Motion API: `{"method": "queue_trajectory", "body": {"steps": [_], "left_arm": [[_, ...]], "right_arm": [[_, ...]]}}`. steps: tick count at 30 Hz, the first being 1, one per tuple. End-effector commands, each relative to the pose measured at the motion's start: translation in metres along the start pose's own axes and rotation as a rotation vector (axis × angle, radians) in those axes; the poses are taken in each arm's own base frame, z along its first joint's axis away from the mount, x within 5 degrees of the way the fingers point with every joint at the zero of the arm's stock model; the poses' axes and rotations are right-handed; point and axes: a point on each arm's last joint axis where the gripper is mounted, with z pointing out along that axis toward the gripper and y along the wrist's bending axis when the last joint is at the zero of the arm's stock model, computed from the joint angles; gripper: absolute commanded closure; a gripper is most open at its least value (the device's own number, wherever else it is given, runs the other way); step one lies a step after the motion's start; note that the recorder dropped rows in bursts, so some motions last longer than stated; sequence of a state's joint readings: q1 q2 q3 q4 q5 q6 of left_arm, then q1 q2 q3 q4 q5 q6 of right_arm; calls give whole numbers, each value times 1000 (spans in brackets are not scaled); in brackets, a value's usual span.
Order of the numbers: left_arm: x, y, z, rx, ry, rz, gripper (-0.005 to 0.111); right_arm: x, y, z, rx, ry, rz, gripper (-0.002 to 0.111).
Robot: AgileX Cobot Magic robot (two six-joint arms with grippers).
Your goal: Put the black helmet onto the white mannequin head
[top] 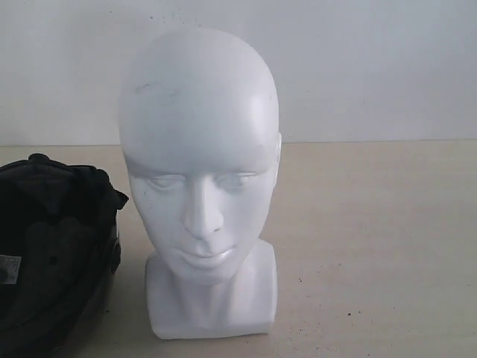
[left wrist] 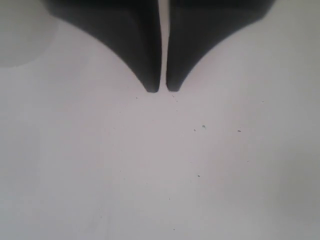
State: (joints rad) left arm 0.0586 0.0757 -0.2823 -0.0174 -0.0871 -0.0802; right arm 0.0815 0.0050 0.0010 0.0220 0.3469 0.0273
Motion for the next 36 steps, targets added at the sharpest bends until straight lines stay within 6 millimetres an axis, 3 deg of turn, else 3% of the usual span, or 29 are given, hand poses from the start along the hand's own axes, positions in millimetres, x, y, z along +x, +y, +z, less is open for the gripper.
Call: {"method": "queue_trajectory", "body": {"steps": [1, 7, 12, 17, 27, 36], "left_arm": [[-15, -2, 13, -11, 90, -34, 102], [-34, -6, 47, -22, 426, -16, 102], [-61, -23, 80, 146, 580, 20, 102], [-70, -35, 103, 280, 735, 15, 102], [-39, -38, 128, 380, 1072, 18, 102], [-11, -43, 145, 477, 1214, -39, 100]], "right_arm": [[-2, 0, 0, 3, -19, -8, 108], [-2, 0, 0, 3, -19, -8, 108], [-2, 0, 0, 3, -19, -8, 108], [-2, 0, 0, 3, -19, -8, 108], [-2, 0, 0, 3, -19, -8, 108], [-2, 0, 0, 3, -19, -8, 108]]}}
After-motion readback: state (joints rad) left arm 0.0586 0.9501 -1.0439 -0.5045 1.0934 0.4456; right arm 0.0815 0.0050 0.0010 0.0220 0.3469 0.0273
